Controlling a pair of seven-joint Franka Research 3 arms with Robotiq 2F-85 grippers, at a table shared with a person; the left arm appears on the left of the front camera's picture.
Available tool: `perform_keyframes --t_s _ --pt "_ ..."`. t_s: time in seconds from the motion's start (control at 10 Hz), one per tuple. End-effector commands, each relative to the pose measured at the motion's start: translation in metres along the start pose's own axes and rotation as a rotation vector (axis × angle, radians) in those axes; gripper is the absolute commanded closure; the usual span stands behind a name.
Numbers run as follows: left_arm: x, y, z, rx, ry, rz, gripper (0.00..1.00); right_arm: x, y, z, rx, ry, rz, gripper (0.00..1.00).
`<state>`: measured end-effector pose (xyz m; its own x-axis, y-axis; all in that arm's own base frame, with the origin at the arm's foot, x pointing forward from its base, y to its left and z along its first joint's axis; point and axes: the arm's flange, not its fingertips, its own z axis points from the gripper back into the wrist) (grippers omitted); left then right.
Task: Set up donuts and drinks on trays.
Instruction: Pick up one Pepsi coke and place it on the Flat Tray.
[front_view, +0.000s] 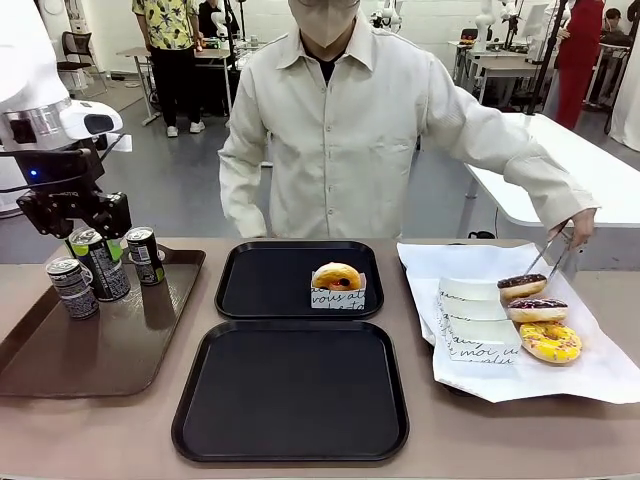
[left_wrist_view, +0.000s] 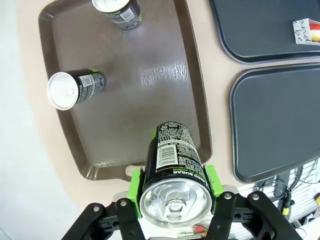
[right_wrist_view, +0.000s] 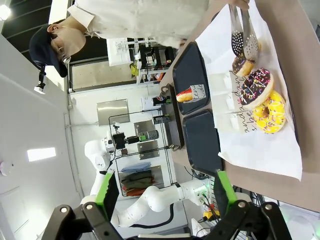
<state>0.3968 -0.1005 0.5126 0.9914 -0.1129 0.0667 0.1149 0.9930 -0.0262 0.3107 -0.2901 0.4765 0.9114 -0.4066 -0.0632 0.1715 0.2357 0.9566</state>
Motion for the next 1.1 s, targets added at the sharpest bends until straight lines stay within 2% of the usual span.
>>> perform_keyframes --t_s 0.0,0.3,0.4,0.6,1.0 --pt "0.003 -0.019 0.006 0.032 -0.053 -0.017 0.41 0.001 -0.001 0.000 0.017 -0.003 0.002 0.00" --pt "0.043 -0.099 -0.014 0.068 -0.146 -0.101 0.41 0.001 -0.001 0.000 0.017 -0.003 0.002 0.00" --pt "0.064 -0.119 -0.029 0.075 -0.129 -0.119 0.41 0.001 -0.001 0.000 0.017 -0.003 0.002 0.00" --pt "0.087 -0.143 -0.060 0.068 -0.122 -0.097 0.41 0.001 -0.001 0.000 0.017 -0.003 0.002 0.00" --pt "0.128 -0.177 -0.082 0.041 -0.138 -0.112 0.41 0.001 -0.001 0.000 0.017 -0.003 0.002 0.00"
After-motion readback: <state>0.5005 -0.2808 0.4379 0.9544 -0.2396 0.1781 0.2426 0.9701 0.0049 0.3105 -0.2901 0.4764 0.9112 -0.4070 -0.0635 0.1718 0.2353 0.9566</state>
